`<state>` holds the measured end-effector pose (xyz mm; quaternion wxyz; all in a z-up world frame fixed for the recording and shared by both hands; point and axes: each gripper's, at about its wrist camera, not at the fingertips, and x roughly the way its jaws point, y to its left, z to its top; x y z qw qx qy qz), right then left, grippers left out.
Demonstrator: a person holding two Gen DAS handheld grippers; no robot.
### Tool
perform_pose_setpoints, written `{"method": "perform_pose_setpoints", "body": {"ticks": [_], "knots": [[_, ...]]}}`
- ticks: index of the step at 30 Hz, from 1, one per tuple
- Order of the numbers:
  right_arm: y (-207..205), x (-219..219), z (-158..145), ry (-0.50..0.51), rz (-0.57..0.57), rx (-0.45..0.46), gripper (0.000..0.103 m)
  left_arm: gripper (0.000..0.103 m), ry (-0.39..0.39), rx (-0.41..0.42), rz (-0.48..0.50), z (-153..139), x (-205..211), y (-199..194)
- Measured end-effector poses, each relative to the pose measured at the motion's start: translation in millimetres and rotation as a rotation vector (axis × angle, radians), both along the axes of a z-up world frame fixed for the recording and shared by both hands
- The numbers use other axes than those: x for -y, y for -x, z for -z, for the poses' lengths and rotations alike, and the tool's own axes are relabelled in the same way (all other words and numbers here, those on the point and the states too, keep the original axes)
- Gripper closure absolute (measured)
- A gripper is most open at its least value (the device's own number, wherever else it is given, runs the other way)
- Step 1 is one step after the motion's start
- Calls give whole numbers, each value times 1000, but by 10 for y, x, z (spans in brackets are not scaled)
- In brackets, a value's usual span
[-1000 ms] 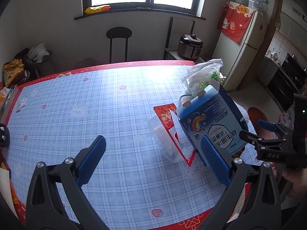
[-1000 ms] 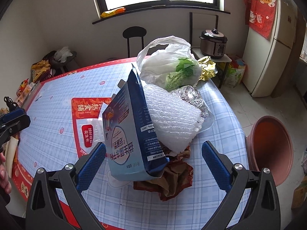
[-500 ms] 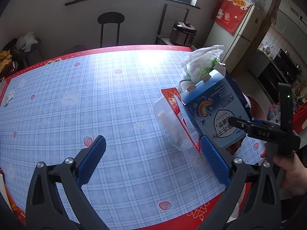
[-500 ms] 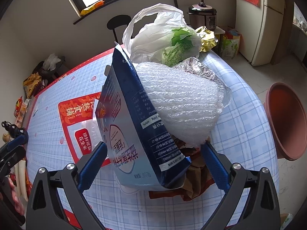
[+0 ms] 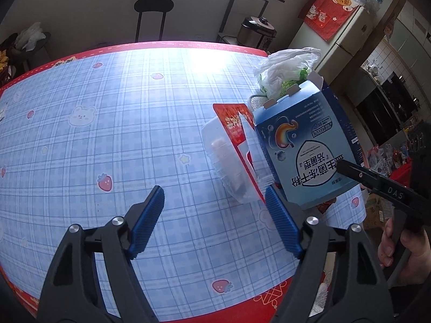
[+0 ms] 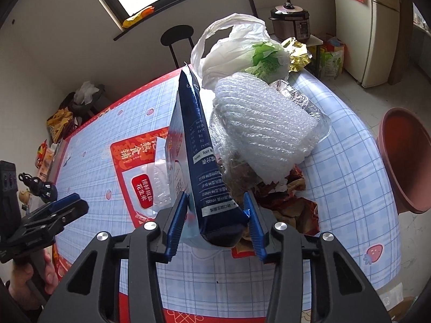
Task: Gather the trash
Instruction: 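Grasp the detergent box with the right tool while the left tool grasps the clear container, then lift the detergent box with the right tool and carry it over the bin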
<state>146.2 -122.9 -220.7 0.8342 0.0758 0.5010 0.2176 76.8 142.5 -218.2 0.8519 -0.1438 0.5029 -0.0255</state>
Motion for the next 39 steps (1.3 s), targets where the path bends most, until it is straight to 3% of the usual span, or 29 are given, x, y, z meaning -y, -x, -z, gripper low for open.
{"method": "perform_pose_setpoints", "body": {"ticks": [4,6,17,21,25,30,32,33,34,36,39], "knots": [[22,-23,-10,-2,-8,9,65,38,143,-48,-26,249,-35,-209],[23,-28,-2,0,-5,6,65,41,175,-55,-55,344,-35,-311],[39,-38,33,4,8,3,65,41,191,-53,-101,518,45,-614],[28,-36,35,0,15,-1,65,27,219,-64,-142,605,-106,-671],[30,-43,39,4,13,1,65,27,352,-82,-185,806,-262,-678],[22,-41,35,8,11,0,65,23,417,-103,-156,996,-190,-817],[25,-44,35,10,11,-2,65,25,421,-110,-154,1048,-145,-866],[26,-46,38,10,11,-3,65,31,426,-111,-148,1060,-122,-886],[27,-48,36,11,9,-4,65,45,436,-108,-132,1058,-90,-893],[31,-56,35,12,5,-7,65,55,409,-107,-110,1013,-11,-905],[38,-64,17,-4,-4,-13,66,58,342,-108,-98,904,73,-915]]}}
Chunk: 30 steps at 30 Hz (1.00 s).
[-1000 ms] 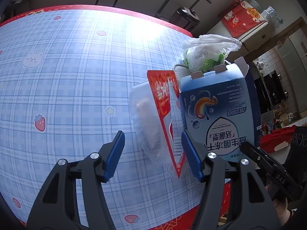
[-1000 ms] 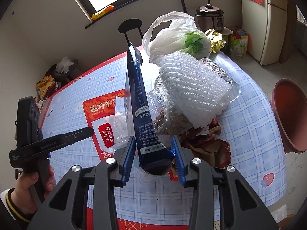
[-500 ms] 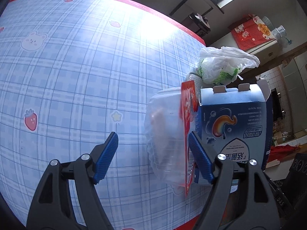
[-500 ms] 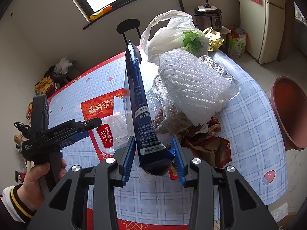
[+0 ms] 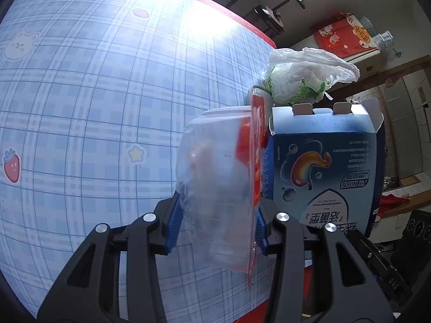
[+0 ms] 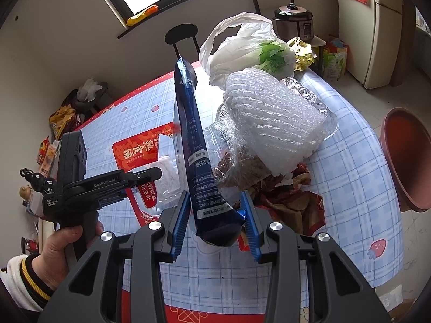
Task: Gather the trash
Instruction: 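Lift the detergent box with the right tool and carry it over the bin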
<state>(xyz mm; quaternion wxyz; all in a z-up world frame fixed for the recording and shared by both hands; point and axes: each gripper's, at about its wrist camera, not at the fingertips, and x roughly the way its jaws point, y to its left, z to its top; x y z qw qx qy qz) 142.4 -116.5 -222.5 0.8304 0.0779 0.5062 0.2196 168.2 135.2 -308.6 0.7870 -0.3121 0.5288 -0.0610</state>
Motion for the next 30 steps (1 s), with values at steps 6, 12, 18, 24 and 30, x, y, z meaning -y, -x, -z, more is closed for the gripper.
{"method": "perform_pose_setpoints", "body": {"ticks": [6,12,18,24,30], "knots": [[33,-40,-121,-47,-38,24,71,59,-146,53,-4,-349,-31,239],[79,-67,-201,-83,-56,36,71,59,-263,73,-59,-630,-141,462],[107,-25,-268,-128,-58,55,71,59,-335,95,-117,-879,-282,761],[123,57,-323,-159,-46,81,71,58,-399,122,-139,-1170,-262,925],[120,206,-448,-191,-22,124,71,58,-454,169,-144,-1522,-126,1017]]}}
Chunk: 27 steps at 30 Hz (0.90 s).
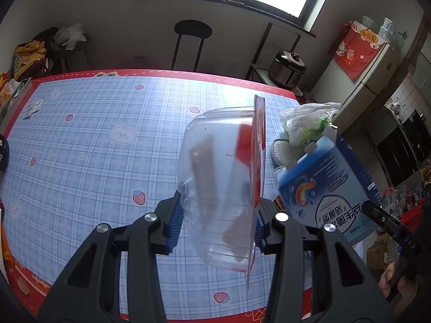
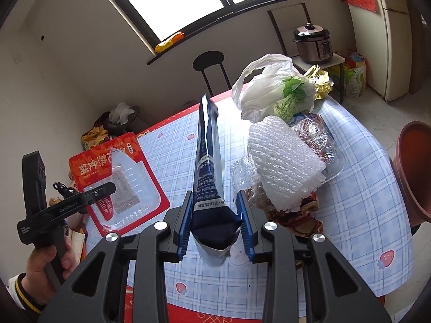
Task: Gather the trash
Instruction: 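Lift the detergent box with the right tool and carry it over the bin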
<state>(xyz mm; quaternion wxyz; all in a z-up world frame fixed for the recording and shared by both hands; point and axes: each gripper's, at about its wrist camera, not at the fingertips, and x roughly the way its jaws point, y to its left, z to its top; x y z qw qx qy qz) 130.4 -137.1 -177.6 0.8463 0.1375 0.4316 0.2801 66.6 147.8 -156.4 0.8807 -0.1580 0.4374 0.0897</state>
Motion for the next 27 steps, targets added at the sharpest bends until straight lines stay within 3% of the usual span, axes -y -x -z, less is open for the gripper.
{"method": "perform_pose_setpoints", "body": {"ticks": [8,18,27], "knots": [[5,236,-105,-24,2,45,72,58,-33,32,12,-249,214,24],[2,367,-186,-21,-6,48,72,58,-18,28,36,-218,375,27],[-13,458,-629,21,-19,104,72,58,-2,67,55,-241,431,45]]}}
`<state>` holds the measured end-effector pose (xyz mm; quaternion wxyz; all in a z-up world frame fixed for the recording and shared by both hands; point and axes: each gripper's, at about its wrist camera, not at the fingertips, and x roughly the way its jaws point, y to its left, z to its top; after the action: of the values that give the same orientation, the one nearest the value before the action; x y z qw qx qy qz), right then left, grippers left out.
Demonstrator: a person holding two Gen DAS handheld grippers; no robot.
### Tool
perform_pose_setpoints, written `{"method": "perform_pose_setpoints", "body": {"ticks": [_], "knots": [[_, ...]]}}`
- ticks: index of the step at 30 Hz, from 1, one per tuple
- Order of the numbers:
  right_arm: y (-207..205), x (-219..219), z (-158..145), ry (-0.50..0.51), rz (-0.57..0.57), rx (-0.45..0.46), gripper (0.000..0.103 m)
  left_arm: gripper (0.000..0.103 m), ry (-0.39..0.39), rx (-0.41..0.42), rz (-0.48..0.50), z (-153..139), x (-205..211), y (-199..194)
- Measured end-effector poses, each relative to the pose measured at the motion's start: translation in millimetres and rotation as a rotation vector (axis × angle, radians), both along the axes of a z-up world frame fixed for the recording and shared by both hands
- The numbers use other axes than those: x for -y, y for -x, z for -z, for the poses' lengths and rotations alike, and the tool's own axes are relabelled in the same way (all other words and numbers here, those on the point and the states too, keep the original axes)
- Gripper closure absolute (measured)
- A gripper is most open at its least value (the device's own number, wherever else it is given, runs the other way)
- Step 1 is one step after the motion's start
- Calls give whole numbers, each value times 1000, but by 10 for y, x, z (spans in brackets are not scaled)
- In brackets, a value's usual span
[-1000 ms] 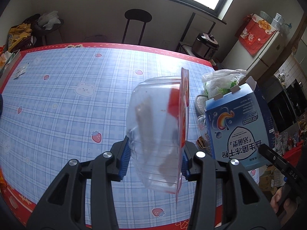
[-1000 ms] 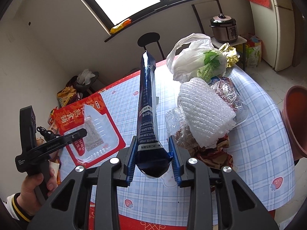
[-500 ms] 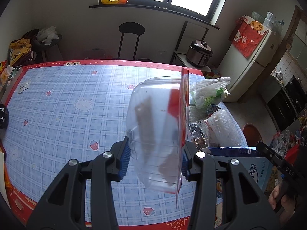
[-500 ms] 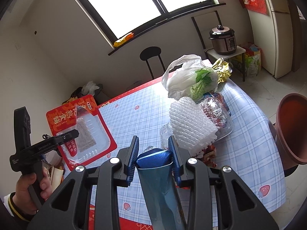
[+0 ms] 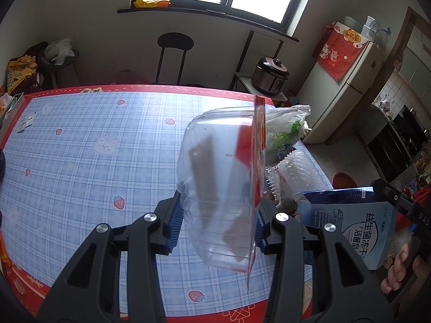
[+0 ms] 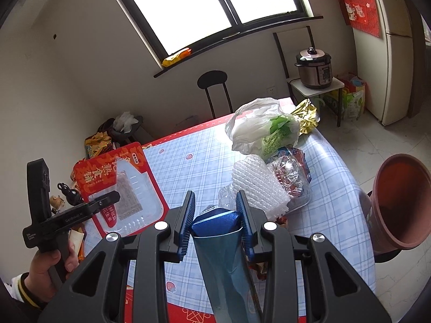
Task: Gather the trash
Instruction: 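Lift the detergent box with the right tool and carry it over the bin, then drop the box into the bin with the right tool while the left tool drops the container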
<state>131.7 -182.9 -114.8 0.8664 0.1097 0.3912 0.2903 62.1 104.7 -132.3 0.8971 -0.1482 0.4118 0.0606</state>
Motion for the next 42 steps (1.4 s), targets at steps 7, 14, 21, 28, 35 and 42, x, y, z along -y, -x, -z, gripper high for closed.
{"method": "perform_pose_setpoints", "body": {"ticks": [7,14,21,28,35,42], "knots": [[-145,430,-498,43,88,93,72,58,25,34,14,-36,4,-61],[-652,1235,-563,236,264,148,72,58,42,41,32,-49,99,-188],[-1330,2133,124,402,457,50,72,58,34,32,23,-130,230,-289],[-1668,2690,811,349,592,-131,70,58,-13,23,41,-266,453,-424],[-1446,2993,572,328,648,-85,23,58,-32,61,174,-461,1130,-759],[-893,3317,165,347,686,-87,6,57,1,77,392,-489,2176,-1146]]}}
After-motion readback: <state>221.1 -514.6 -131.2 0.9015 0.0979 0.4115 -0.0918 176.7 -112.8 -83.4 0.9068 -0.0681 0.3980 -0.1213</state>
